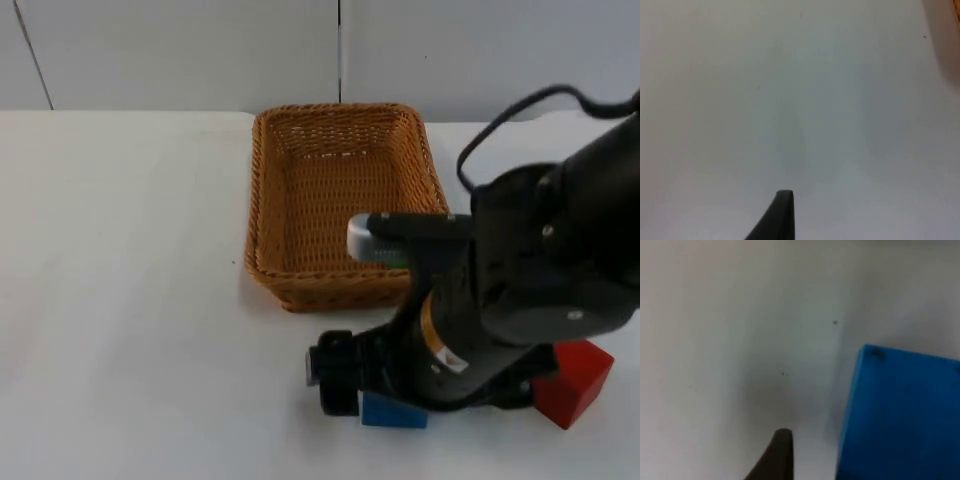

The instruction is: Place all geometric objects except the red cube into the basket.

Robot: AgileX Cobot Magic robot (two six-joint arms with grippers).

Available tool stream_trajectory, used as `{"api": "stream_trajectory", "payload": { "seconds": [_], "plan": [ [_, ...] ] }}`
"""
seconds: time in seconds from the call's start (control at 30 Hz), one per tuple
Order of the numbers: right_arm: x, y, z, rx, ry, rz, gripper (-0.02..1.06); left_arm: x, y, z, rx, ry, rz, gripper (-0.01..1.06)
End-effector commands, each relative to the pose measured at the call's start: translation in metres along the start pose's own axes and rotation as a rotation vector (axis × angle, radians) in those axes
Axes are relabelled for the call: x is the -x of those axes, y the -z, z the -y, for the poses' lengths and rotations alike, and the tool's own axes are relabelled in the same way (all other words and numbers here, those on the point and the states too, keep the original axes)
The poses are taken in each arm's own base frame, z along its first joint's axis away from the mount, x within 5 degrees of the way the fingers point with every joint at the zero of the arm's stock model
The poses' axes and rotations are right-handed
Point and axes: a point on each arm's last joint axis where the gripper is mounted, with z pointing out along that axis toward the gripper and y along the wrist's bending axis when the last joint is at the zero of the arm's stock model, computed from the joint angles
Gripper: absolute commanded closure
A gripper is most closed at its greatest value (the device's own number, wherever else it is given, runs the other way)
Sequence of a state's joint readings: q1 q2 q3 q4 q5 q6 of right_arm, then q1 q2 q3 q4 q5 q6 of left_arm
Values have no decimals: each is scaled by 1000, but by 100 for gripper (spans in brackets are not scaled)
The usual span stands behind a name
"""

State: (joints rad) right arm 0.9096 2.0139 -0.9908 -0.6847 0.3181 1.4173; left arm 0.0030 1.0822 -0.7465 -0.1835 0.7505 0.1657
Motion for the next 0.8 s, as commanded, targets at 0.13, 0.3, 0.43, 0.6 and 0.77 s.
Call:
{"api": "stream_trajectory", "payload": {
  "seconds": [0.13,0.3,0.43,0.6,0.77],
  "plan": [
    [2,2,-7,56,32,27,63,-1,1,0,3,-2,4,0],
    [9,22,-12,77,95,68,104,-1,1,0,3,-2,4,0],
    [15,60,-22,117,172,139,105,-1,1,0,3,-2,4,0],
    [16,119,-30,158,293,243,105,-1,1,0,3,-2,4,0],
    [17,169,-23,204,350,288,105,-2,1,0,2,-2,0,0]
  ]
}}
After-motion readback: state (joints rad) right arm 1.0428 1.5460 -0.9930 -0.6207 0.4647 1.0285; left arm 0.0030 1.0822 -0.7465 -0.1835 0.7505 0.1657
